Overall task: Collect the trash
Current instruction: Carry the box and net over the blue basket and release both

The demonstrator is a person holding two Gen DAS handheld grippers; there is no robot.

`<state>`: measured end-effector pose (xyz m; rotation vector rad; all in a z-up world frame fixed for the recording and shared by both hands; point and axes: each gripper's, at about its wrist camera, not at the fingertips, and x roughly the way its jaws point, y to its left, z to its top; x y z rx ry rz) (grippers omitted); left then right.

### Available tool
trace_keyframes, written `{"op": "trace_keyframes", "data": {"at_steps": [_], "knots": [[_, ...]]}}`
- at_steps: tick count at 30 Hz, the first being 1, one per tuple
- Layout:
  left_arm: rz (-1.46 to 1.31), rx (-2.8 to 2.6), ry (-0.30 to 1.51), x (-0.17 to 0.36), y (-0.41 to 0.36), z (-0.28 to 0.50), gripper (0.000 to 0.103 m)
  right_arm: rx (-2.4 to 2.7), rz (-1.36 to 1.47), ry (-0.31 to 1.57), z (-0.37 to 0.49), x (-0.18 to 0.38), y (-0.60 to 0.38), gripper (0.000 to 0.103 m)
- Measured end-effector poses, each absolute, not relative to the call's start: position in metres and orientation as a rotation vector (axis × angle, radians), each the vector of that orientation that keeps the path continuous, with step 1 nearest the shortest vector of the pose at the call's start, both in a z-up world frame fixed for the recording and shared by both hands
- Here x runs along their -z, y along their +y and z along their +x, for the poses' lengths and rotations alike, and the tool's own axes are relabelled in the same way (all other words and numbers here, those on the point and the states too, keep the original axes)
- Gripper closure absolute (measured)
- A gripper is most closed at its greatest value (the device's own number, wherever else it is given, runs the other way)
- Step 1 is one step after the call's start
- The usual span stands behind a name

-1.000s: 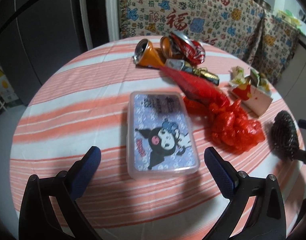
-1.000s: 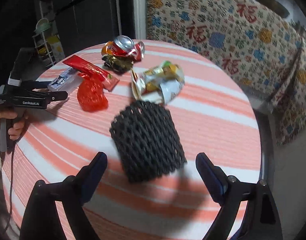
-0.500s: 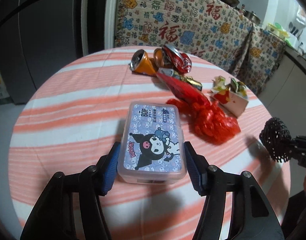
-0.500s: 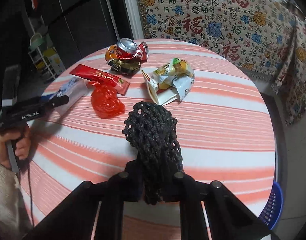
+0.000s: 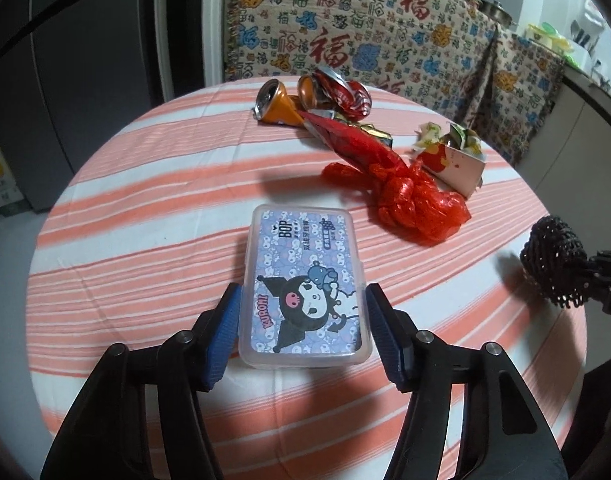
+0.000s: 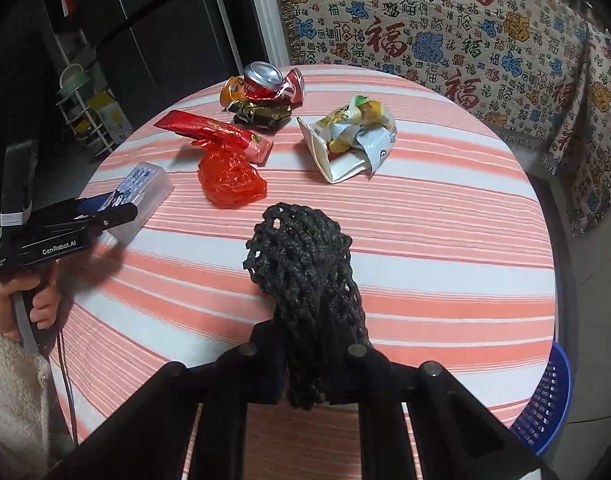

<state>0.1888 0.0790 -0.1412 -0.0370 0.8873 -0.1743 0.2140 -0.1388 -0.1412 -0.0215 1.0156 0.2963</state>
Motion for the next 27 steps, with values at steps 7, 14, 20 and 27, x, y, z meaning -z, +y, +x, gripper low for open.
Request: {"op": "trace_keyframes", "data": {"at_steps": [7, 14, 20, 27], "knots": [[-0.095, 0.187, 0.869, 0.138, 0.084, 0.175, 0.04, -0.297, 0.004, 0.999, 0.201, 0.137, -0.142, 0.091], [-0.093, 0.271, 0.836, 0.119, 0.054, 0.164, 0.041, -0.283, 0.046, 0.992, 0.192, 0.137, -0.156, 0.091], [-0.09, 0.382, 0.815, 0.105, 0.006, 0.161, 0.041, -0.253, 0.109, 0.984, 0.183, 0.136, -0.183, 0.091], [-0.072, 0.525, 0.803, 0.089, -0.062, 0.164, 0.041, -0.181, 0.152, 0.95, 0.169, 0.125, -0.229, 0.091]]}}
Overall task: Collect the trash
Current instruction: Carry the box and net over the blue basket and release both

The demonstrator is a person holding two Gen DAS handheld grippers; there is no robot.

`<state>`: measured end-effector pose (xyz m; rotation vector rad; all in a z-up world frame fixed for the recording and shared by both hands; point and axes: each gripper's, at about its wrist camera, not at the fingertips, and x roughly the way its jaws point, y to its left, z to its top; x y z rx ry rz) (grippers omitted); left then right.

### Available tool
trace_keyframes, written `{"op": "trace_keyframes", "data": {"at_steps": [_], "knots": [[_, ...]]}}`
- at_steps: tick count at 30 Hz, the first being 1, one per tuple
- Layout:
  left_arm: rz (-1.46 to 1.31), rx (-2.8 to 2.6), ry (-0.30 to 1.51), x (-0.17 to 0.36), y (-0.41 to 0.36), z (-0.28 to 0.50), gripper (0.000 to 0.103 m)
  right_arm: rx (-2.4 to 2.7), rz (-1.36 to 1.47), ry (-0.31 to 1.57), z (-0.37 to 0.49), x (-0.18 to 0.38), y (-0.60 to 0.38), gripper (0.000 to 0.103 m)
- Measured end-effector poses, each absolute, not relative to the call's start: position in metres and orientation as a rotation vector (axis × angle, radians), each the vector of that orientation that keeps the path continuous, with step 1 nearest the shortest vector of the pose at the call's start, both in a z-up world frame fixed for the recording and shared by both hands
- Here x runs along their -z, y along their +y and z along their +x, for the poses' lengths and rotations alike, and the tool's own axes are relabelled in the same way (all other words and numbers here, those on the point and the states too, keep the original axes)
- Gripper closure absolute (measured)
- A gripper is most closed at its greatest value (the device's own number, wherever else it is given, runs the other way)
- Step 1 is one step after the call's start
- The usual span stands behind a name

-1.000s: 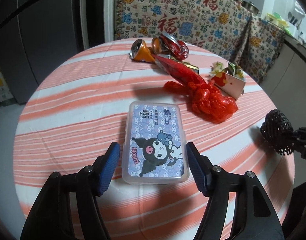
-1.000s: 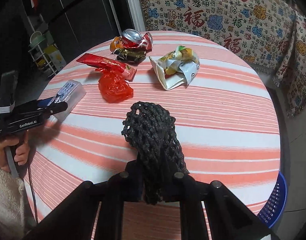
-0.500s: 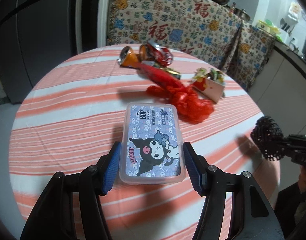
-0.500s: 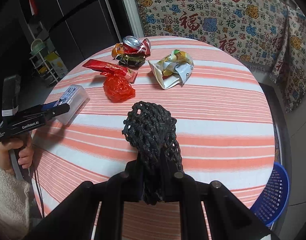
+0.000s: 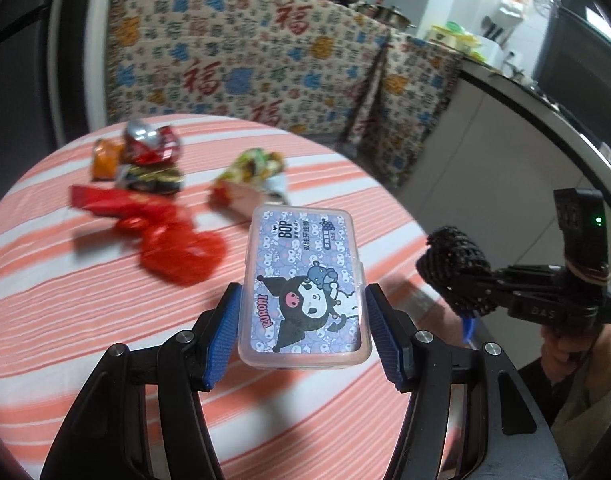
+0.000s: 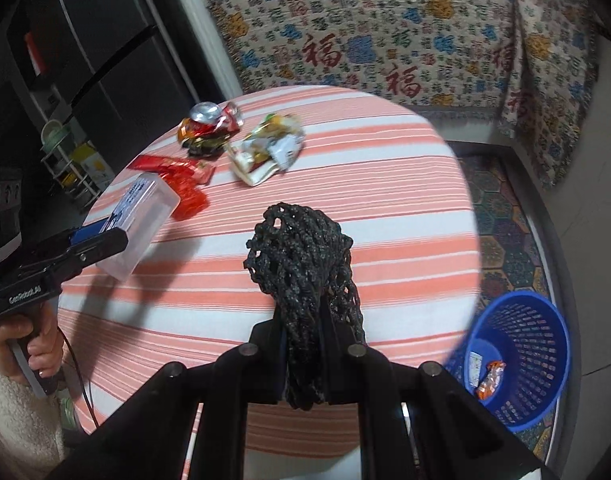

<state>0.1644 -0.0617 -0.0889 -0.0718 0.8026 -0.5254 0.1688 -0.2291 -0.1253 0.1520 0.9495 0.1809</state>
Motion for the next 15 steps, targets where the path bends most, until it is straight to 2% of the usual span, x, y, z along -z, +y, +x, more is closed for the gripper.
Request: {"op": "trace_keyframes", "data": {"at_steps": [15], "knots": [[0.026, 0.847, 0.838, 0.085, -0.264, 0.172, 0.041, 0.174, 0.34, 0.884, 0.126, 0.122, -0.396, 0.091]]}}
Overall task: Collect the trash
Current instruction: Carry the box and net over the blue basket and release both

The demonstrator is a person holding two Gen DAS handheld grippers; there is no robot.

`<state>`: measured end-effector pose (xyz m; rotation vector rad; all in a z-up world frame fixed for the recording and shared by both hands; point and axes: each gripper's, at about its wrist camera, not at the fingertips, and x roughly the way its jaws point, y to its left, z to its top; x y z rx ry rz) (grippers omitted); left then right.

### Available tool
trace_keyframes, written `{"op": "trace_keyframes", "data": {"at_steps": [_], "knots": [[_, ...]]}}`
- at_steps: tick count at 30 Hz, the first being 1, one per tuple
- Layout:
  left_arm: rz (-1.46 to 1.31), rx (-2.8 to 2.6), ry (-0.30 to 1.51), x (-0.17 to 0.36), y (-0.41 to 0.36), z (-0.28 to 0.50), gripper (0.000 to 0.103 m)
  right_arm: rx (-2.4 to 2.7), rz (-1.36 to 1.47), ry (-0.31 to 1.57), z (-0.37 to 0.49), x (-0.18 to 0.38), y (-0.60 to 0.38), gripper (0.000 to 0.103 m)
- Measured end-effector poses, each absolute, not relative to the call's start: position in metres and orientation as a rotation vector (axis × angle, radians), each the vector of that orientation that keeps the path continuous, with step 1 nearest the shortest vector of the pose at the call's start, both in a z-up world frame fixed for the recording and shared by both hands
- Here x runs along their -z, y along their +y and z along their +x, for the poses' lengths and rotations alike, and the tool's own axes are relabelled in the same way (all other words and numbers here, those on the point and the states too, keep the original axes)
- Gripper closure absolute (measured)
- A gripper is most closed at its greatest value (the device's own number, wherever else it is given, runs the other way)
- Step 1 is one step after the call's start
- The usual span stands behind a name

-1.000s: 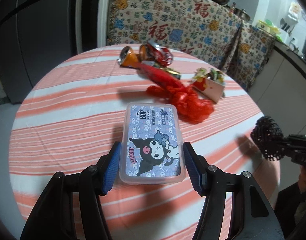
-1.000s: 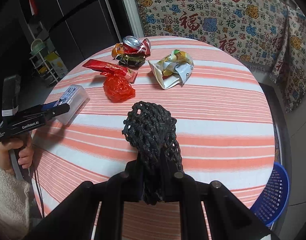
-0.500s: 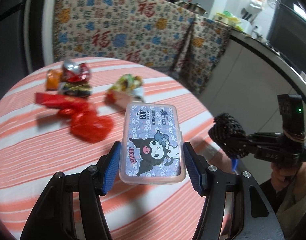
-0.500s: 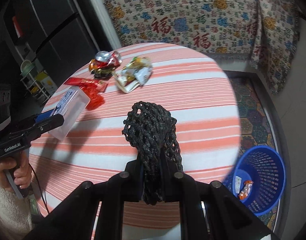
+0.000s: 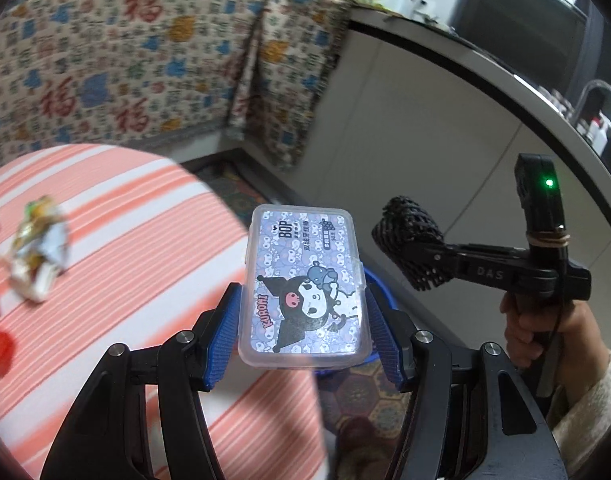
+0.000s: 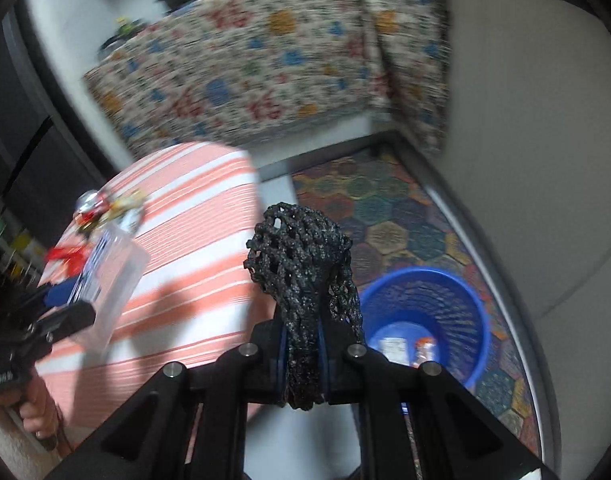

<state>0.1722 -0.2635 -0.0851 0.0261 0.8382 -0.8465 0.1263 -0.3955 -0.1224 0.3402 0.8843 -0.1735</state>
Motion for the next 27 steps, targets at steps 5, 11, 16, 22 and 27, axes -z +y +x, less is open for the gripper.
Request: {"op": "trace_keyframes", "data": {"at_steps": [5, 11, 16, 22, 27], "knots": [[0.057, 0.906, 0.87, 0.103, -0.322, 0.182, 0.041, 0.287, 0.399, 0.894, 0.124, 0.139, -0.446, 0.091], [0.06, 0.924, 0.938, 0.135, -0.378, 0.195, 0.041, 0.367, 0.499, 0.904, 0.122, 0.172, -0.498, 0.091], [0.068, 0.932, 0.978, 0.157, -0.408, 0.199, 0.041, 0.384, 0.591, 0.902, 0.118, 0.198, -0.526, 0.091], [0.088, 0.934, 1.002, 0.178, -0.425, 0.205, 0.04, 0.435, 0.629, 0.945, 0.117, 0.221, -0.55, 0.09], [0.121, 0.941, 1.012, 0.194, -0.441, 0.206, 0.04, 0.45, 0.673, 0.954, 0.114, 0.234, -0.568, 0.088]]}}
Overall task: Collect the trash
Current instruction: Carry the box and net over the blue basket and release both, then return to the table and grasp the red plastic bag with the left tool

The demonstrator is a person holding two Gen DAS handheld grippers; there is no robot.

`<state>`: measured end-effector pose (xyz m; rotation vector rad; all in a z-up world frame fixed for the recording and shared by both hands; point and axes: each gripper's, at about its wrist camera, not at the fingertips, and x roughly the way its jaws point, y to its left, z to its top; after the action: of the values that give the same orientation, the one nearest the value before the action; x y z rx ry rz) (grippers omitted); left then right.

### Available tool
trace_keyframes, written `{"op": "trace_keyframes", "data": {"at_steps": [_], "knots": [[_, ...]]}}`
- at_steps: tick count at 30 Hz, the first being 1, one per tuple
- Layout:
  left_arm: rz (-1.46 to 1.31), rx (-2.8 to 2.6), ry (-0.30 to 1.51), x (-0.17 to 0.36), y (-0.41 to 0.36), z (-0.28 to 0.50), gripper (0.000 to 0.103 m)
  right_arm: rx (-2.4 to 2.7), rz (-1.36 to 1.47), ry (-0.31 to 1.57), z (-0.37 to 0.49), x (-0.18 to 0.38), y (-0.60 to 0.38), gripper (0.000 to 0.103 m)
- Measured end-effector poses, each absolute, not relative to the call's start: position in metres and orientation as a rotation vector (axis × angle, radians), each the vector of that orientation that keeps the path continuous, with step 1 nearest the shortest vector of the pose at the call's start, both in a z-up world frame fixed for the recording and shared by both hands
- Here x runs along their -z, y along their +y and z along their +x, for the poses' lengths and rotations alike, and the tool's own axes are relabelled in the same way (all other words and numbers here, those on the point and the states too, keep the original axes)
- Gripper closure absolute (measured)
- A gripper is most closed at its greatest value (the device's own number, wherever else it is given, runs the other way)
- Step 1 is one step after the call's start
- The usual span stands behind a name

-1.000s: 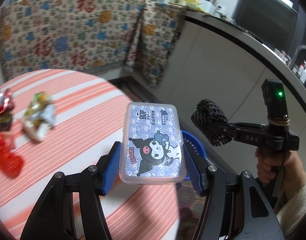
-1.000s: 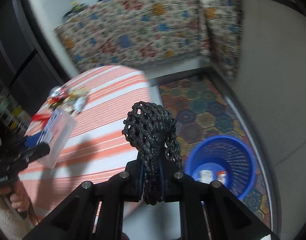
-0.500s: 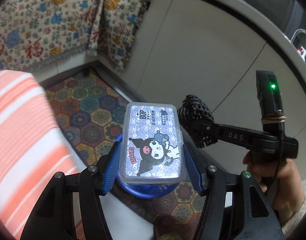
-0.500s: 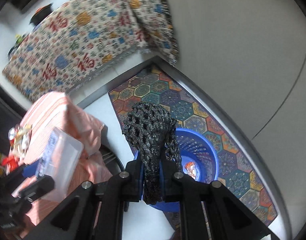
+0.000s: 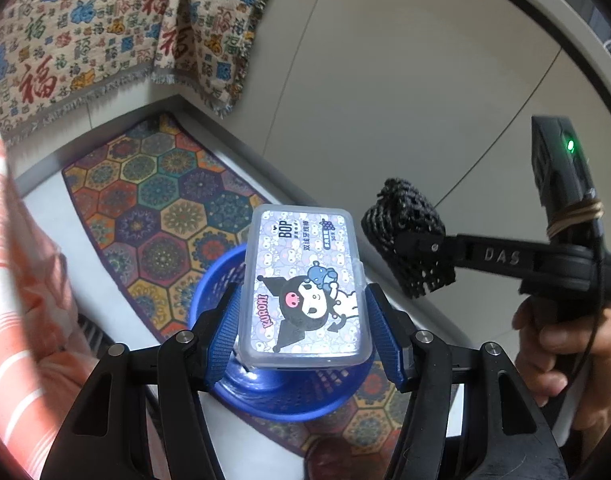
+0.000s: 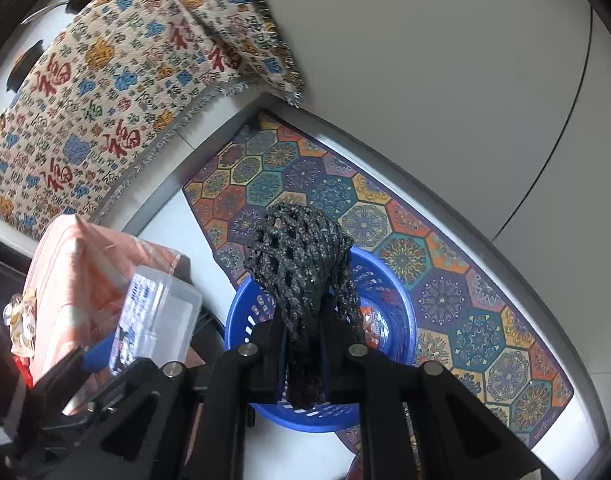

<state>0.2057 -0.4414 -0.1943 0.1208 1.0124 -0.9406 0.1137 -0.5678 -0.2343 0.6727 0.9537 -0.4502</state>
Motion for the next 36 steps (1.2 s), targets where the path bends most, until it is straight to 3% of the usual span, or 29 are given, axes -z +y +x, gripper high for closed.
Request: {"op": "trace_keyframes", "data": {"at_steps": [4, 5, 8, 9, 17, 22, 25, 30, 36], "knots": [[0.149, 0.953, 1.014, 0.202, -0.452, 0.205, 0.04, 0.446, 0.713, 0.953, 0.116, 0.242, -0.573, 0.087], [0.15, 0.955, 1.021, 0.205, -0.454, 0.205, 0.04, 0.446, 0.719, 0.955, 0.118, 0.244, -0.574, 0.083], [0.154, 0.949, 1.042, 0.211, -0.459, 0.21, 0.039, 0.453, 0.738, 0.945, 0.12, 0.246, -0.576, 0.055], [0.153, 0.946, 1.047, 0.213, -0.46, 0.211, 0.038, 0.453, 0.744, 0.939, 0.121, 0.245, -0.576, 0.052], [0.152, 0.934, 0.998, 0.204, -0.453, 0.211, 0.019, 0.452, 0.722, 0.944, 0.122, 0.242, -0.574, 0.052], [0.138, 0.932, 0.967, 0.184, -0.439, 0.205, 0.018, 0.487, 0.683, 0.893, 0.116, 0.226, -0.574, 0.052], [0.128, 0.93, 0.908, 0.155, -0.413, 0.191, 0.018, 0.504, 0.583, 0.834, 0.118, 0.202, -0.561, 0.052], [0.148, 0.854, 0.792, 0.104, -0.336, 0.163, 0.006, 0.47, 0.429, 0.726, 0.118, 0.16, -0.522, 0.047], [0.179, 0.621, 0.776, 0.091, -0.226, 0.157, 0.005, 0.358, 0.248, 0.651, 0.122, 0.132, -0.438, 0.043]]}}
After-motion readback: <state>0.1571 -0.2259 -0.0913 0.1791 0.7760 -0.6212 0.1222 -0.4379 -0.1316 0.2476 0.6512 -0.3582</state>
